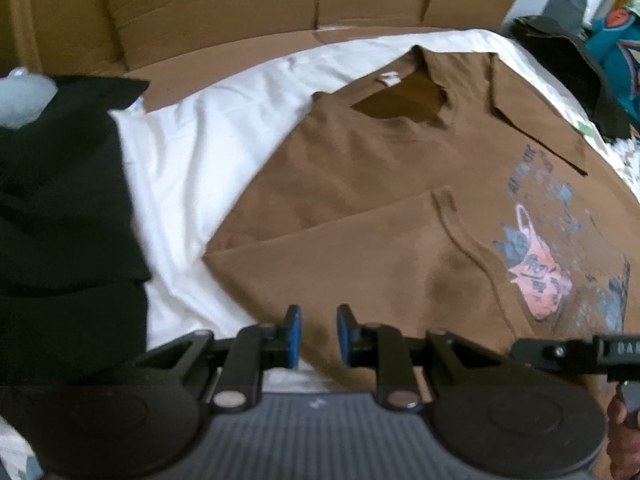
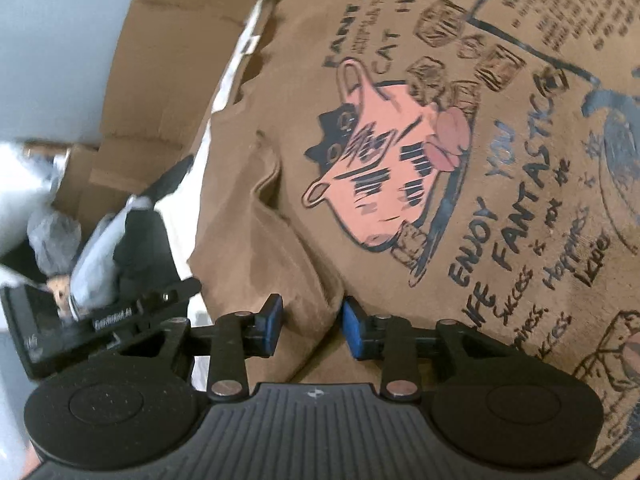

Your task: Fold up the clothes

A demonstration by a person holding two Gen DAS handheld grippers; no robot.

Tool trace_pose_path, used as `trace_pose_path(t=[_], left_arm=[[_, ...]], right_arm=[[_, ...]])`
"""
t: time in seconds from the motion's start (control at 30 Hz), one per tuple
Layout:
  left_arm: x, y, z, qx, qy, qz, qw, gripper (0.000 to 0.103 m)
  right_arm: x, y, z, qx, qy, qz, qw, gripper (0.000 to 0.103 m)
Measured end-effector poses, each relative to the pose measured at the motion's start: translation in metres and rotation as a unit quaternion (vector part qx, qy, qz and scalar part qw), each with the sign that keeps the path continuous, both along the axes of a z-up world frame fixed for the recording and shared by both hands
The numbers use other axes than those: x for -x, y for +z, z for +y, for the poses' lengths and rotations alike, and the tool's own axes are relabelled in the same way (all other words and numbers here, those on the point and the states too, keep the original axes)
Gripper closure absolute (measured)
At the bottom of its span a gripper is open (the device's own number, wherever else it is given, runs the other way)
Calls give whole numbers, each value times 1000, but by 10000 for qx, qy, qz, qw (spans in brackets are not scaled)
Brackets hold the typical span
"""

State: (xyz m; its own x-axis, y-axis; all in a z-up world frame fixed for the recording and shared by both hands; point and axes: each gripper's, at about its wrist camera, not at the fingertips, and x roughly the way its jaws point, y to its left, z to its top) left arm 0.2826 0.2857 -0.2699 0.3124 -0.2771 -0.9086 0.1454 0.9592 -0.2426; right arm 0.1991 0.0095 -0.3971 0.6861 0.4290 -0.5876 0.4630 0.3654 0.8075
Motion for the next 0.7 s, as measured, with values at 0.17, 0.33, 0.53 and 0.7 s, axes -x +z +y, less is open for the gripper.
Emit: trace_pose_path(t=[0.17, 0.33, 0.53, 0.7], left_arm=[[-8, -17, -5, -131, -10, 109, 9999, 83], [-14, -27, 1, -171, 187, 145, 9996, 91], [-26, -23, 11, -353, 318, -38, 9989, 92], [-28, -20, 21, -379, 432, -58, 9983, 92]], right_arm=[[3, 0, -3, 74, -102, 17, 9999, 99], [10, 4, -3, 159, -121, 9, 9998, 99], [19, 7, -2, 288, 9, 123, 9995, 99], [25, 15, -2, 468, 335, 241, 9981, 98]])
